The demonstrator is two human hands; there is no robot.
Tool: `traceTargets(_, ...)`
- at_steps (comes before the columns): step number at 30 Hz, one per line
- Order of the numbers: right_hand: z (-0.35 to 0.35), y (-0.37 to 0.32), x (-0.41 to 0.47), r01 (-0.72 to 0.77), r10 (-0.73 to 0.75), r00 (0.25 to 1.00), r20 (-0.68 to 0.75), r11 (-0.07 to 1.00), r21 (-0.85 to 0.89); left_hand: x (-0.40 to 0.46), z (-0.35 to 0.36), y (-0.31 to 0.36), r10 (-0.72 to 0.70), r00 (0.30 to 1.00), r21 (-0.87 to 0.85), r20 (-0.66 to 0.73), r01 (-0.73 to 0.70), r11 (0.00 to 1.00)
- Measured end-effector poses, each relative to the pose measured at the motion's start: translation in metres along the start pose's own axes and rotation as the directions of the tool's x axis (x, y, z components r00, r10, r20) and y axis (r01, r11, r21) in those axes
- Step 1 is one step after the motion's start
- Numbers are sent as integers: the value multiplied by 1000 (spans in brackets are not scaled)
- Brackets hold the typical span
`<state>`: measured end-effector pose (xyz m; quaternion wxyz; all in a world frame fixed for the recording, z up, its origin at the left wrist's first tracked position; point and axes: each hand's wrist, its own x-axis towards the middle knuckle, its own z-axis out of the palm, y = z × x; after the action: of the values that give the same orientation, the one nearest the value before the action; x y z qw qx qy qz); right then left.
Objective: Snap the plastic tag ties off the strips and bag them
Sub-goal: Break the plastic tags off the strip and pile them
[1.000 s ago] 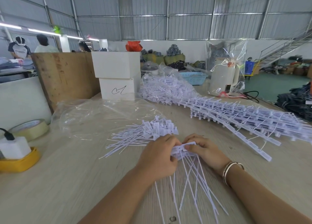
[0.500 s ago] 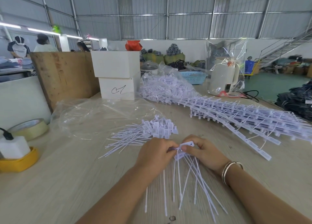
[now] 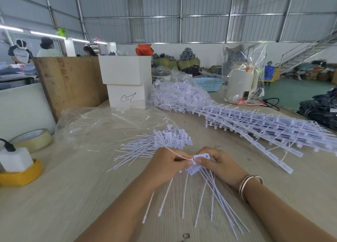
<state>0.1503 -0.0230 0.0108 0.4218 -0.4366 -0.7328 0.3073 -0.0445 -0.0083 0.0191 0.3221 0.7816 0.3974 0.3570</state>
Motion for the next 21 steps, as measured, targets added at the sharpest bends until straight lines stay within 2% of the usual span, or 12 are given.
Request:
traceTargets(2, 0, 0, 0, -7, 7, 1000, 5, 1000, 11, 0, -1, 2, -19, 1000, -42, 14, 19, 999)
traceTargets(7, 0, -2, -2, -32, 33, 999, -1, 978, 207, 0, -4, 7, -45, 999, -169, 28, 49, 984)
traceTargets(12, -1, -1, -1, -76, 65, 997, 51, 965, 251, 0, -6, 10, -28, 996, -208, 81, 44, 977)
traceTargets(16, -12, 5, 0, -79, 129, 985, -118, 930, 358, -1, -14, 5, -39, 993, -191, 108, 59, 980)
traceTargets(18, -11, 7, 0, -95, 129, 987, -96, 950, 298, -2, -14, 2, -44, 996, -188, 78, 58, 981)
traceTargets(21, -2, 8, 3, -134, 136, 991, -19, 989, 58, -2, -8, -6, -25, 1000, 90, 3, 25, 996)
